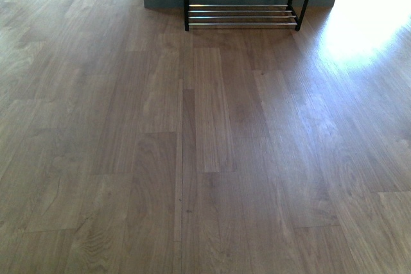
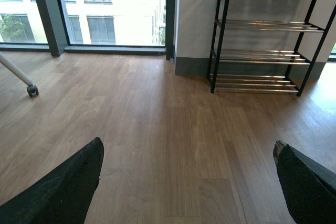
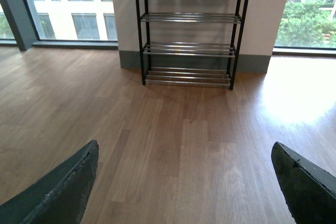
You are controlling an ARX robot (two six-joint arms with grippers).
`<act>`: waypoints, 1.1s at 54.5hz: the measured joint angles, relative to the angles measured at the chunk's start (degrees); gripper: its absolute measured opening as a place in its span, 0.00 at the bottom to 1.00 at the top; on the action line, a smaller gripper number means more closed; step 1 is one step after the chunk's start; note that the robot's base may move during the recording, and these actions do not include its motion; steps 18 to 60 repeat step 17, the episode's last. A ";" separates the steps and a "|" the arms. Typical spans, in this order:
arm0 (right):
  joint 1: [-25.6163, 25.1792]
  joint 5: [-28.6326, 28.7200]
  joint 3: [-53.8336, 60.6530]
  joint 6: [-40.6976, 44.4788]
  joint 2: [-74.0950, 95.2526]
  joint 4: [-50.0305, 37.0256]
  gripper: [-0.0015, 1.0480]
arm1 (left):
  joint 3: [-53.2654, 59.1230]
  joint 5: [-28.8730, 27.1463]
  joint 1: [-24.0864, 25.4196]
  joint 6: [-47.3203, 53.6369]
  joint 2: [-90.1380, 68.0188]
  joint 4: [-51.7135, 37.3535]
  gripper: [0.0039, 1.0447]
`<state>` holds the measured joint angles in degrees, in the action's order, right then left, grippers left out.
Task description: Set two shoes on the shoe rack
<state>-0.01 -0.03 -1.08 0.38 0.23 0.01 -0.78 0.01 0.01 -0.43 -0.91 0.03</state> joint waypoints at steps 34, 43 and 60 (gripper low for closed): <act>0.00 0.00 0.00 0.00 0.00 0.00 0.91 | 0.00 0.00 0.00 0.00 0.00 0.00 0.91; 0.00 0.00 0.00 0.00 0.00 0.00 0.91 | 0.00 0.00 0.00 0.00 0.00 0.00 0.91; 0.00 0.00 0.00 0.00 0.00 0.00 0.91 | 0.00 0.00 0.00 0.00 0.00 0.00 0.91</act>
